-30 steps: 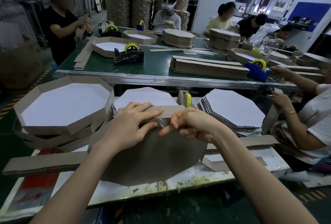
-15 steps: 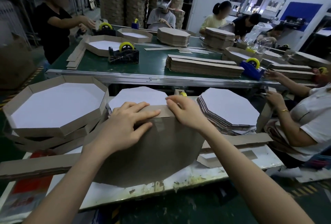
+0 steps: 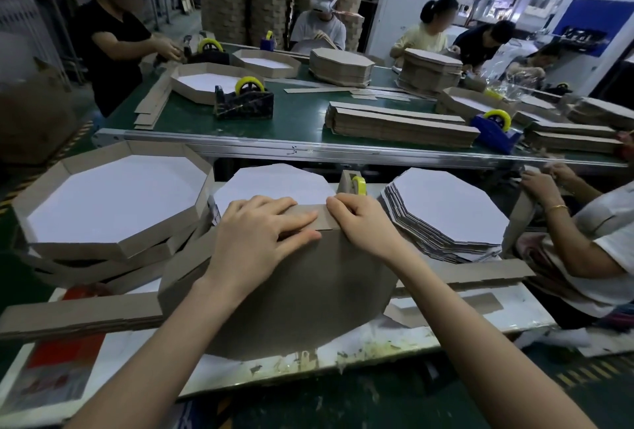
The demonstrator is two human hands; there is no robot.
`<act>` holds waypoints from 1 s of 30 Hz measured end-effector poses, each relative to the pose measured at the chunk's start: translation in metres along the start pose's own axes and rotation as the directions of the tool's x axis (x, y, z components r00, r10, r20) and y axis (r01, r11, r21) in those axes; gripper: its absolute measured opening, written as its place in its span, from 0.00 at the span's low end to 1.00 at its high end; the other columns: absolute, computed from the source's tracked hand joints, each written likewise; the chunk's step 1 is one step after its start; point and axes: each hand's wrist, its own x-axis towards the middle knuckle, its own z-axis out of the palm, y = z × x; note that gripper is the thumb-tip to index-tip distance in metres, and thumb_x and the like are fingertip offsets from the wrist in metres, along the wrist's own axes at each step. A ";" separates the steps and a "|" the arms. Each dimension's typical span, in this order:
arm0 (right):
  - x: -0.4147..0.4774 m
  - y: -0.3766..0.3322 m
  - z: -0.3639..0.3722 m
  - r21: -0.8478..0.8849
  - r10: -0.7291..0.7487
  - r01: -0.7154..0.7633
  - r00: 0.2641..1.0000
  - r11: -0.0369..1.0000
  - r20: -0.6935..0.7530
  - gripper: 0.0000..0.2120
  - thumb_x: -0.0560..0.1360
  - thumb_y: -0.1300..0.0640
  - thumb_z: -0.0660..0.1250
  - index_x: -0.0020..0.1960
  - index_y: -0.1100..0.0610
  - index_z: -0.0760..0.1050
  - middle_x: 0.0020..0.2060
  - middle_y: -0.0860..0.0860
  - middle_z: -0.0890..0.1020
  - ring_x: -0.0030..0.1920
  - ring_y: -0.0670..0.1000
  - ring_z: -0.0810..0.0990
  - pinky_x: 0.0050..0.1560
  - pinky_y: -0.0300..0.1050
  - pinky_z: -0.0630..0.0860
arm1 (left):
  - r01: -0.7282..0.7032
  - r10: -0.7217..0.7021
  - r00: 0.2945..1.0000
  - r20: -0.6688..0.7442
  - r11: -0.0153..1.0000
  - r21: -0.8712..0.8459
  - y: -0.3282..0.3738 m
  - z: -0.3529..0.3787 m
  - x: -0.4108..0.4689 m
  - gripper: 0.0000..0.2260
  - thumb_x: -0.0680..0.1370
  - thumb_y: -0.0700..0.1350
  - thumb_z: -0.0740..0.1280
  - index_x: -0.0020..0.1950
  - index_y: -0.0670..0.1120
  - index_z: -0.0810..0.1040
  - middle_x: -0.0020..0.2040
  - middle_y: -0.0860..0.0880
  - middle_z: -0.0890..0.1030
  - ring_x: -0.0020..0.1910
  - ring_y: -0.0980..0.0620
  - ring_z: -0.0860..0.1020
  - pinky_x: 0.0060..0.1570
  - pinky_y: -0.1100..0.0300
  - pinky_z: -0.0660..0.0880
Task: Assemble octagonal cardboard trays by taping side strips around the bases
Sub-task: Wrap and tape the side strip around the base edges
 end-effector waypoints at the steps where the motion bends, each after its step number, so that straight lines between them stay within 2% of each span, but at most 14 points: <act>1: 0.000 0.001 0.000 0.008 -0.002 0.002 1.000 1.000 -0.002 0.19 0.83 0.57 0.59 0.34 0.60 0.67 0.27 0.49 0.67 0.34 0.48 0.66 0.38 0.48 0.61 | -0.008 0.008 1.000 -0.001 1.000 0.011 0.000 0.000 0.001 0.21 0.75 0.65 0.56 0.56 0.58 0.84 0.53 0.54 0.83 0.50 0.50 0.80 0.48 0.53 0.73; 4: 0.001 0.003 0.001 0.018 -0.011 0.011 1.000 1.000 -0.005 0.19 0.83 0.57 0.59 0.35 0.62 0.68 0.28 0.50 0.68 0.34 0.48 0.67 0.38 0.48 0.61 | -0.026 0.024 0.999 0.028 0.998 0.055 -0.001 0.001 0.002 0.23 0.75 0.66 0.56 0.59 0.57 0.82 0.54 0.55 0.82 0.52 0.50 0.79 0.49 0.52 0.73; 10: 0.002 0.007 0.003 0.049 -0.025 0.026 1.000 0.998 -0.015 0.19 0.83 0.57 0.59 0.35 0.64 0.67 0.28 0.50 0.68 0.34 0.48 0.66 0.38 0.48 0.61 | -0.030 0.020 0.996 0.084 0.991 0.127 -0.001 -0.002 0.002 0.27 0.72 0.65 0.68 0.68 0.54 0.76 0.60 0.54 0.80 0.57 0.48 0.78 0.52 0.52 0.73; 12: 0.003 0.008 0.004 0.051 -0.032 0.032 0.999 0.998 -0.015 0.19 0.83 0.57 0.59 0.35 0.64 0.67 0.29 0.50 0.68 0.33 0.47 0.66 0.37 0.48 0.61 | -0.028 -0.005 0.985 0.171 0.982 0.189 0.001 -0.004 0.003 0.35 0.72 0.67 0.66 0.75 0.55 0.66 0.65 0.55 0.75 0.62 0.50 0.74 0.57 0.53 0.69; 14: 0.004 0.010 0.005 0.054 -0.032 0.033 0.999 0.998 -0.016 0.19 0.82 0.56 0.59 0.35 0.63 0.67 0.28 0.50 0.68 0.33 0.47 0.66 0.37 0.47 0.61 | -0.060 -0.027 0.963 0.269 0.949 0.310 0.000 -0.003 0.006 0.44 0.70 0.68 0.67 0.79 0.55 0.52 0.69 0.55 0.69 0.66 0.51 0.68 0.62 0.56 0.65; 15: 0.004 0.011 0.005 0.056 -0.031 0.032 0.999 0.998 -0.019 0.19 0.82 0.56 0.59 0.34 0.61 0.67 0.28 0.48 0.67 0.32 0.46 0.65 0.36 0.46 0.61 | -0.068 -0.048 0.949 0.313 0.934 0.350 -0.001 -0.003 0.009 0.47 0.69 0.67 0.69 0.79 0.55 0.47 0.70 0.54 0.67 0.67 0.51 0.67 0.64 0.55 0.64; 17: 0.005 0.012 0.006 0.054 -0.030 0.032 0.999 0.998 -0.032 0.19 0.82 0.56 0.59 0.33 0.57 0.65 0.27 0.47 0.67 0.31 0.45 0.65 0.35 0.44 0.61 | -0.058 -0.103 0.917 0.385 0.922 0.384 0.000 -0.004 0.016 0.52 0.67 0.67 0.71 0.79 0.54 0.42 0.72 0.52 0.65 0.70 0.49 0.64 0.69 0.49 0.61; 19: 0.006 0.012 0.007 0.058 -0.035 0.037 0.999 0.998 -0.038 0.19 0.82 0.56 0.60 0.32 0.55 0.65 0.25 0.47 0.67 0.30 0.45 0.65 0.35 0.43 0.61 | -0.037 -0.133 0.899 0.418 0.926 0.375 0.010 0.000 0.025 0.53 0.65 0.73 0.67 0.79 0.50 0.46 0.72 0.50 0.65 0.72 0.47 0.63 0.71 0.41 0.56; 20: 0.006 0.012 0.007 0.065 -0.042 0.044 0.998 0.997 -0.038 0.20 0.82 0.57 0.61 0.31 0.54 0.65 0.24 0.47 0.67 0.30 0.45 0.65 0.34 0.43 0.62 | -0.031 -0.125 0.903 0.412 0.936 0.351 0.018 0.004 0.030 0.51 0.64 0.74 0.66 0.77 0.49 0.51 0.71 0.50 0.67 0.71 0.47 0.64 0.69 0.40 0.57; 23: 0.006 0.013 0.002 0.084 -0.034 0.034 0.999 0.996 0.009 0.18 0.80 0.60 0.60 0.32 0.57 0.72 0.27 0.45 0.73 0.32 0.45 0.69 0.38 0.44 0.66 | -0.033 -0.076 0.934 0.348 0.954 0.297 0.039 0.019 0.041 0.38 0.67 0.73 0.64 0.67 0.49 0.64 0.61 0.51 0.75 0.61 0.49 0.73 0.56 0.52 0.66; 25: 0.007 0.018 -0.007 0.145 0.064 -0.067 0.998 0.987 0.029 0.14 0.80 0.61 0.58 0.40 0.60 0.80 0.37 0.47 0.81 0.42 0.46 0.76 0.47 0.44 0.71 | -0.045 -0.058 0.950 0.306 0.946 0.320 0.039 0.021 0.043 0.33 0.68 0.73 0.64 0.60 0.50 0.67 0.55 0.51 0.78 0.54 0.49 0.77 0.45 0.55 0.66; 27: 0.007 0.026 -0.019 0.224 0.157 -0.159 0.987 0.962 0.027 0.15 0.80 0.59 0.58 0.45 0.58 0.83 0.42 0.45 0.83 0.46 0.44 0.78 0.53 0.41 0.72 | -0.039 -0.048 0.963 0.266 0.949 0.313 0.030 0.016 0.040 0.32 0.66 0.75 0.64 0.55 0.51 0.68 0.51 0.52 0.78 0.50 0.49 0.77 0.40 0.56 0.65; 28: 0.007 0.030 -0.024 0.233 0.171 -0.177 0.984 0.956 0.043 0.16 0.81 0.56 0.58 0.44 0.58 0.83 0.40 0.44 0.82 0.44 0.42 0.77 0.51 0.40 0.72 | -0.023 -0.049 0.969 0.241 0.957 0.290 0.024 0.012 0.037 0.32 0.65 0.76 0.63 0.54 0.52 0.68 0.50 0.53 0.78 0.49 0.49 0.77 0.39 0.55 0.66; 30: 0.007 0.032 -0.033 0.206 0.182 -0.198 0.979 0.958 0.091 0.20 0.82 0.48 0.59 0.40 0.57 0.81 0.31 0.43 0.78 0.34 0.40 0.74 0.41 0.34 0.70 | 0.015 -0.052 0.984 0.171 0.978 0.210 0.011 0.002 0.029 0.32 0.63 0.78 0.61 0.54 0.54 0.69 0.49 0.55 0.79 0.47 0.50 0.78 0.38 0.55 0.69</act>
